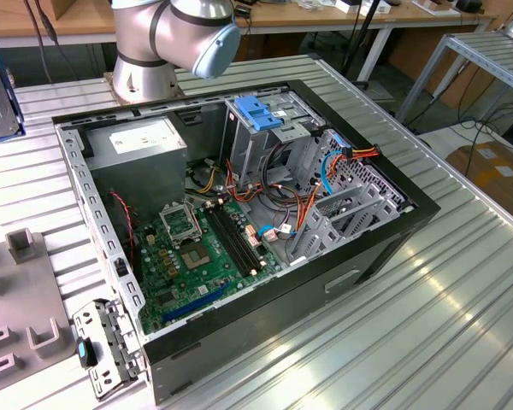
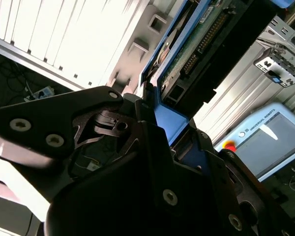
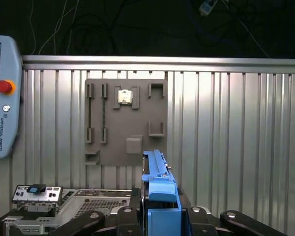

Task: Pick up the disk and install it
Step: 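Pick up the disk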

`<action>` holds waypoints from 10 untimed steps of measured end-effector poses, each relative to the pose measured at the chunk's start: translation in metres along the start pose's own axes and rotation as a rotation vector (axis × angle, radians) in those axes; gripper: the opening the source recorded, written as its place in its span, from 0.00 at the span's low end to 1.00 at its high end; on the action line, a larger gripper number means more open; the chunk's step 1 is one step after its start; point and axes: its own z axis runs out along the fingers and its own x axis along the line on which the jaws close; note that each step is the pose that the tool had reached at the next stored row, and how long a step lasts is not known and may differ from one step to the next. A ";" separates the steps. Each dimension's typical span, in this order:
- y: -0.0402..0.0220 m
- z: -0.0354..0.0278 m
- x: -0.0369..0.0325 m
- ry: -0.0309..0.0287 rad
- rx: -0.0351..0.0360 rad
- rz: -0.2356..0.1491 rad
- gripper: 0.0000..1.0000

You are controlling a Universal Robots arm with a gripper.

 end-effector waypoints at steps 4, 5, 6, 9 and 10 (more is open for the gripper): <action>-0.0055 0.0010 0.0000 0.0000 0.0000 0.000 0.37; -0.0065 0.0011 0.0000 0.0000 0.0000 0.000 0.37; -0.0085 0.0015 0.0001 0.0000 0.0001 0.000 0.37; -0.0129 0.0022 0.0001 -0.0001 0.0001 0.000 0.37; -0.0146 0.0024 0.0001 -0.0001 0.0001 0.000 0.37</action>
